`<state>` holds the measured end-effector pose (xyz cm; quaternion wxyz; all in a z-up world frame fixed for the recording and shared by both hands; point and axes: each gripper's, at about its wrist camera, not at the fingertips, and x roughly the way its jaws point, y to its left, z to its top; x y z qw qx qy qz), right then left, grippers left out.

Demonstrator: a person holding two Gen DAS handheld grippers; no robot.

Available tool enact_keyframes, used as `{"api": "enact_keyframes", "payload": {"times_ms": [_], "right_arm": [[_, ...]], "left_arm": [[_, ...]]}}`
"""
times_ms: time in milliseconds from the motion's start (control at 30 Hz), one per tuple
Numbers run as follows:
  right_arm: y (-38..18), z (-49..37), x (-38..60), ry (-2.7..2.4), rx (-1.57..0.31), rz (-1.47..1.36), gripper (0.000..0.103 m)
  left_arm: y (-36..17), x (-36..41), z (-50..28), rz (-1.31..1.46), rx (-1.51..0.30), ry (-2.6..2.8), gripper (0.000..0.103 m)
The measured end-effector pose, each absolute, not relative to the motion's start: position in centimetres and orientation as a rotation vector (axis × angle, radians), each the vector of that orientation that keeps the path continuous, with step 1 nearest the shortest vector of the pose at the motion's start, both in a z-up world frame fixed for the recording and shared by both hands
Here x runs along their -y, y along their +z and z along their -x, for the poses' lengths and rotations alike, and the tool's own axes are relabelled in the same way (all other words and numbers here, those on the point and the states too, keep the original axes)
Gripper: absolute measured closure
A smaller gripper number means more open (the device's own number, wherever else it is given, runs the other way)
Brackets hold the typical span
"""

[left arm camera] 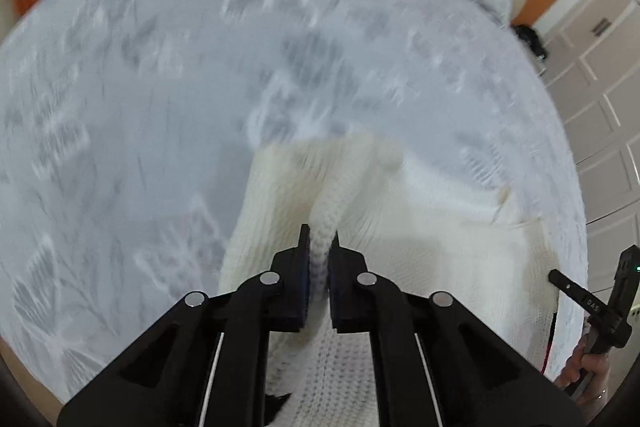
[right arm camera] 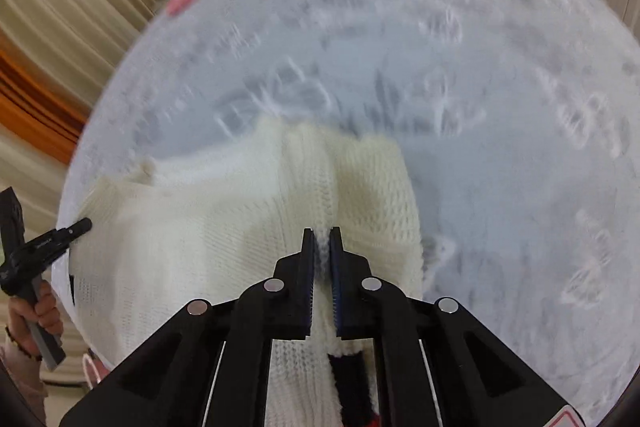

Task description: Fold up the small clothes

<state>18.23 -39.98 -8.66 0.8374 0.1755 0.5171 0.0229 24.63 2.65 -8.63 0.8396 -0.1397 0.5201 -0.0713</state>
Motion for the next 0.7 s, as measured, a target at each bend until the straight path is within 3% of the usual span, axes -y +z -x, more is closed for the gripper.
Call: {"api": "enact_keyframes", "payload": {"times_ms": [200,333,367,467,500,567,600,700], "right_arm": [[-4.8,-17.8,42.1,0.020,-0.979,-0.386,0.096],[-10.0,-20.4,43.2,-0.032,-1.143,-0.377,0.095],[-11.5,-20.7,43.0,-0.085,-1.203,-0.340,0.094],[-8.9,-19.3,41.8,-0.076,-1.115,-0.313,0.091],[-7.7,-18.6,41.1,-0.081,-1.080,-0.285,0.089],[-6.1,-16.7,40.0,-0.064,-1.050,-0.257,0.073],[-6.0,-15.7,39.8,-0.056,-1.054,-0.264,0.062],[-7.4,-12.1,39.8,-0.071,-1.099,-0.262,0.054]], "left_arm": [[-4.6,-2.9,-26.1,0.320,-1.004,-0.163,0.097],[-8.0,-1.8,-28.6,0.210,-1.100,-0.044,0.086],[-9.2,-1.4,-28.8,0.156,-1.156,0.005,0.089],[-8.5,-1.4,-26.9,0.232,-1.157,-0.040,0.086],[-8.1,-1.5,-26.3,0.238,-1.145,-0.046,0.083],[-6.8,-1.3,-24.1,0.222,-1.118,-0.057,0.060],[-6.6,-1.2,-23.1,0.213,-1.108,-0.059,0.059],[-7.0,-1.9,-20.0,0.200,-1.132,-0.050,0.053]]}}
